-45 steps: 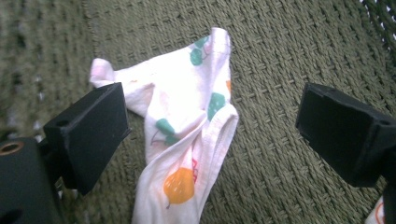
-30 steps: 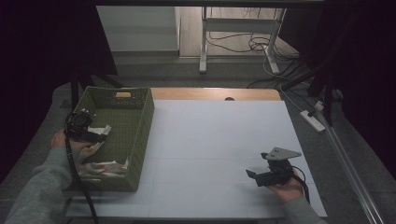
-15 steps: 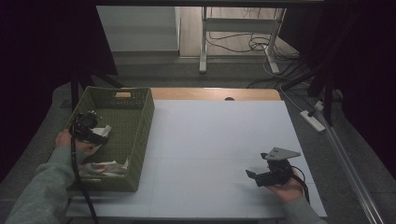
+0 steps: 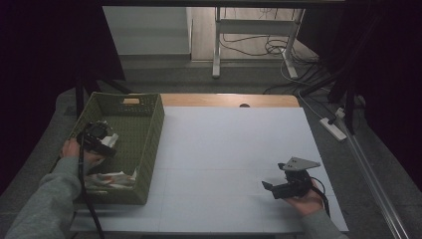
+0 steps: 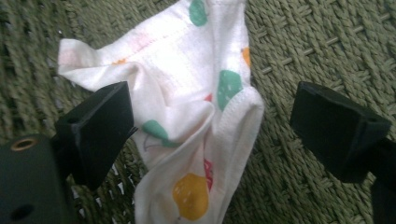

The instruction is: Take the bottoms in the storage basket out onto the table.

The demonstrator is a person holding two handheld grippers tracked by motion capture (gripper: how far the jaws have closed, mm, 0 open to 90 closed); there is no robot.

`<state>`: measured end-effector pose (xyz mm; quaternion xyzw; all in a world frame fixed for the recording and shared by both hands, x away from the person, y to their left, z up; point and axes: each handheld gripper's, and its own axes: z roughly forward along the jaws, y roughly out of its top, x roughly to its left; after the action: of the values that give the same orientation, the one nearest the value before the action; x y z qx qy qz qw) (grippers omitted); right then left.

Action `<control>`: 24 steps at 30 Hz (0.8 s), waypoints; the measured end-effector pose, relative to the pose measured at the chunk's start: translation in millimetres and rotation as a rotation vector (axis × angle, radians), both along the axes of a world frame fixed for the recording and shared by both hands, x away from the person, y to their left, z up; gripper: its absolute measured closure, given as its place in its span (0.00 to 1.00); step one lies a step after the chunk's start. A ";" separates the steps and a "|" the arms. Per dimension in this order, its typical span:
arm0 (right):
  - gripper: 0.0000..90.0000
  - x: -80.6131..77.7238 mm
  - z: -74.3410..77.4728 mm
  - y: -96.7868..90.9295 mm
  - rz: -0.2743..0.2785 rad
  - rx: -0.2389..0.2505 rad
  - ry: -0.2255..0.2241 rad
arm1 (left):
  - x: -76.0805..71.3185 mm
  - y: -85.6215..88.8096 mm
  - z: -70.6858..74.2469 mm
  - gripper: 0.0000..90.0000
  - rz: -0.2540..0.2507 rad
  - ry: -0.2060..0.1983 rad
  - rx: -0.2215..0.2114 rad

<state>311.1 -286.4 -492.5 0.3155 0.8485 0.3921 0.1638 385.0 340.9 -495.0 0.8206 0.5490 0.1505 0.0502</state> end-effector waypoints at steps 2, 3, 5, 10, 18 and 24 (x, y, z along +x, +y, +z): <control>0.09 0.1 -0.1 0.0 0.001 -0.001 0.001 | 0.8 -0.5 -2.3 0.16 0.000 0.017 0.019; 0.09 0.2 -0.2 0.0 0.001 -0.002 0.001 | 1.3 -0.5 -3.1 0.16 -0.001 0.025 0.027; 0.09 0.0 -0.1 0.1 0.000 -0.002 0.000 | 1.5 -0.8 -4.2 0.17 0.005 0.028 0.031; 0.09 -0.7 0.4 0.5 0.001 -0.005 -0.001 | 2.5 -1.2 -6.7 0.20 0.018 0.039 0.069; 0.09 -1.0 0.8 0.2 0.001 -0.003 -0.004 | 3.7 -0.7 -12.8 0.24 0.038 0.067 0.074; 0.09 -1.2 1.1 -0.1 0.000 -0.004 -0.006 | 4.4 0.8 -14.8 0.37 0.063 0.073 0.114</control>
<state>309.9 -286.5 -491.4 0.3141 0.8487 0.3915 0.1669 389.4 341.7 -509.7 0.8094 0.5665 0.1531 -0.0215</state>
